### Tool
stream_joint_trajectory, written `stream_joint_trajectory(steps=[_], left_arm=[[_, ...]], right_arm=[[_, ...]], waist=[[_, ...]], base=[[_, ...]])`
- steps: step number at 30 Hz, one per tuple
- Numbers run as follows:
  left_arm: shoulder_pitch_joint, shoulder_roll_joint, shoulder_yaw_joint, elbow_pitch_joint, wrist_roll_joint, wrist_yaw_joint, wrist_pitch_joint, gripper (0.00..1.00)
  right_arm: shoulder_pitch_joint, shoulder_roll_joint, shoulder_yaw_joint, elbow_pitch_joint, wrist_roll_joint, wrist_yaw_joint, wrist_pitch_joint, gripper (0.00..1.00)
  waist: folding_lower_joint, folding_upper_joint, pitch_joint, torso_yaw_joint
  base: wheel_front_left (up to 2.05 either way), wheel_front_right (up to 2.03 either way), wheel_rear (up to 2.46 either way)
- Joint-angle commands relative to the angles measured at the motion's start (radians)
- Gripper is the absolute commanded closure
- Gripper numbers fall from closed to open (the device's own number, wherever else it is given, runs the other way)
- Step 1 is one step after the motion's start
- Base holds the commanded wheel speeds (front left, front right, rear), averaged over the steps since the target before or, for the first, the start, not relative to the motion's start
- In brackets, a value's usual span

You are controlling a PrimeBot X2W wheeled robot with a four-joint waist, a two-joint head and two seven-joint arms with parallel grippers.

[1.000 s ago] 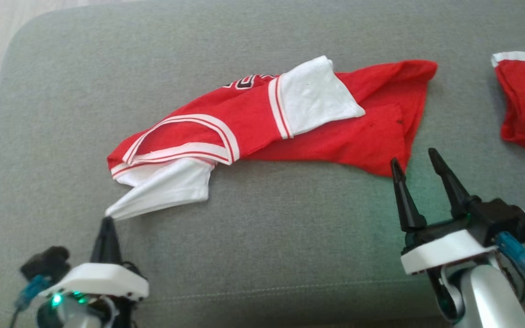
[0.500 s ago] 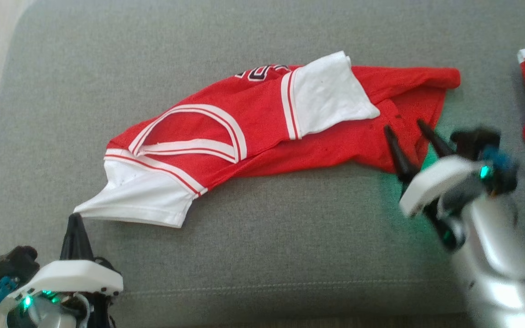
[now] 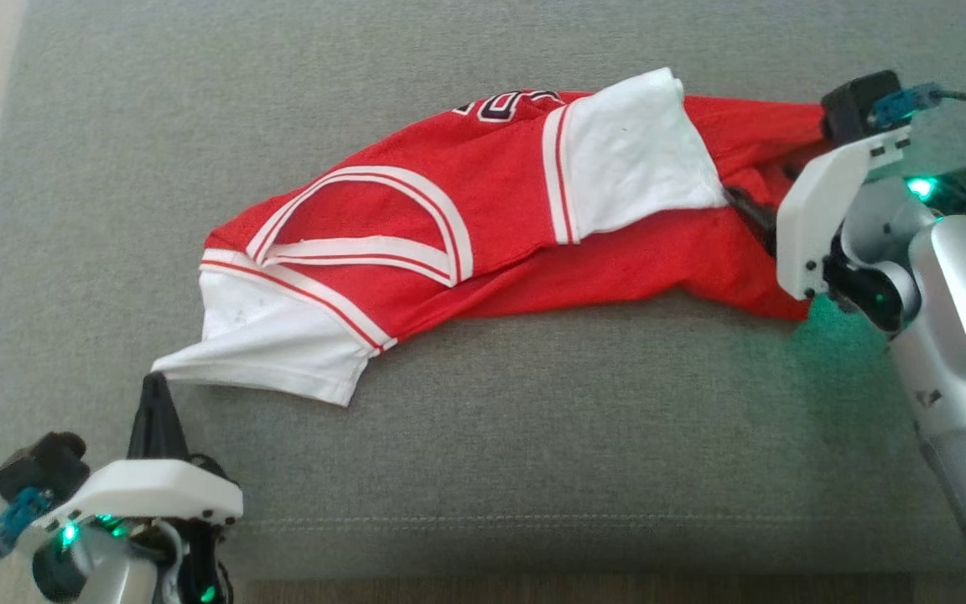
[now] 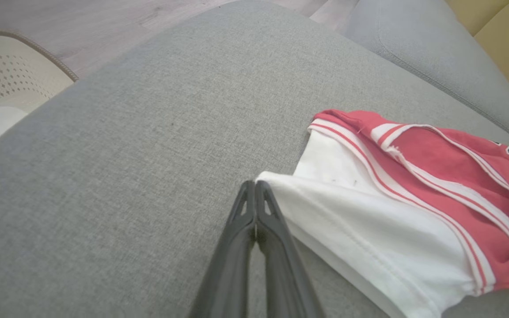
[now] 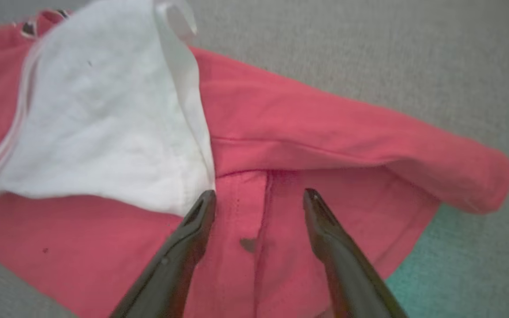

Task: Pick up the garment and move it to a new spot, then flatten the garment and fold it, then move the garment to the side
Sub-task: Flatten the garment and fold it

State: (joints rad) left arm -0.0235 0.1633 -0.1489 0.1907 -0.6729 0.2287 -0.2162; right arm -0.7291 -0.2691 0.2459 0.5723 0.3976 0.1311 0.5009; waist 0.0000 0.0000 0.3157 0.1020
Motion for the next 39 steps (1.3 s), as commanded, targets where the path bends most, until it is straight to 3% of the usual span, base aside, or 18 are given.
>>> stream_joint_trajectory(steps=[1, 3, 4, 5, 6, 13, 18, 24, 27, 28, 29, 30, 39], left_arm=[[-0.028, 0.01, 0.03, -0.017, 0.003, -0.002, -0.012, 1.0], [-0.035, 0.005, 0.022, -0.011, 0.004, -0.004, -0.012, 1.0], [-0.038, 0.002, 0.019, -0.008, 0.004, -0.006, -0.012, 1.0], [-0.042, 0.0, 0.016, -0.005, 0.003, -0.008, -0.013, 1.0], [-0.049, -0.006, 0.013, 0.0, 0.001, -0.012, -0.014, 1.0], [-0.061, -0.025, 0.031, -0.016, -0.021, -0.041, -0.03, 1.0], [-0.051, -0.024, 0.044, -0.049, -0.03, -0.059, -0.035, 1.0], [-0.017, -0.019, 0.042, -0.102, -0.041, -0.065, -0.02, 1.0], [-0.005, -0.015, 0.037, -0.117, -0.04, -0.059, -0.009, 1.0], [-0.003, -0.014, 0.035, -0.119, -0.039, -0.058, -0.006, 1.0], [-0.002, -0.014, 0.033, -0.12, -0.038, -0.057, -0.005, 1.0], [-0.002, -0.014, 0.032, -0.122, -0.038, -0.056, -0.004, 1.0], [-0.002, 0.002, 0.033, -0.131, -0.03, -0.043, 0.002, 1.0]], right_arm=[[-0.025, -0.021, 0.02, -0.009, -0.017, 0.0, 0.028, 0.06], [-0.031, -0.021, 0.024, 0.016, -0.015, 0.0, 0.055, 0.25], [-0.032, -0.02, 0.027, 0.027, -0.008, 0.0, 0.068, 0.44], [-0.031, -0.019, 0.032, 0.036, 0.001, 0.0, 0.079, 0.75], [-0.028, -0.021, 0.042, 0.04, 0.023, 0.0, 0.084, 1.0], [-0.014, -0.078, 0.018, -0.027, 0.028, 0.0, -0.113, 1.0], [0.028, -0.103, -0.027, -0.107, 0.053, 0.0, -0.177, 1.0], [0.246, -0.16, -0.101, -0.324, 0.11, 0.0, -0.149, 1.0], [0.406, -0.157, -0.149, -0.42, 0.108, 0.0, -0.121, 1.0], [0.456, -0.142, -0.168, -0.445, 0.111, 0.0, -0.116, 0.74], [0.502, -0.125, -0.187, -0.468, 0.114, 0.0, -0.113, 0.31], [0.545, -0.111, -0.204, -0.489, 0.113, 0.0, -0.112, 0.0], [0.778, -0.024, -0.306, -0.733, 0.11, 0.0, -0.064, 0.0]], waist=[[0.0, 0.0, 0.0, 0.012], [0.0, 0.0, 0.001, 0.023], [0.0, 0.0, 0.002, 0.029], [0.0, 0.0, 0.003, 0.035], [0.0, 0.0, 0.005, 0.045], [0.0, 0.0, -0.009, 0.045], [0.0, 0.0, -0.025, 0.029], [0.0, 0.0, -0.026, -0.002], [0.0, 0.0, -0.013, -0.015], [0.0, 0.0, -0.01, -0.018], [0.0, 0.0, -0.007, -0.02], [0.0, 0.0, -0.005, -0.021], [0.0, 0.0, 0.008, -0.044]], base=[[0.0, 0.0, 0.0], [0.0, 0.0, 0.0], [0.0, 0.0, 0.0], [0.0, 0.0, 0.0], [0.0, 0.0, 0.0], [0.0, 0.0, 0.0], [0.0, 0.0, 0.0], [0.0, 0.0, 0.0], [0.0, 0.0, 0.0], [0.0, 0.0, 0.0], [0.0, 0.0, 0.0], [0.0, 0.0, 0.0], [0.0, 0.0, 0.0]])
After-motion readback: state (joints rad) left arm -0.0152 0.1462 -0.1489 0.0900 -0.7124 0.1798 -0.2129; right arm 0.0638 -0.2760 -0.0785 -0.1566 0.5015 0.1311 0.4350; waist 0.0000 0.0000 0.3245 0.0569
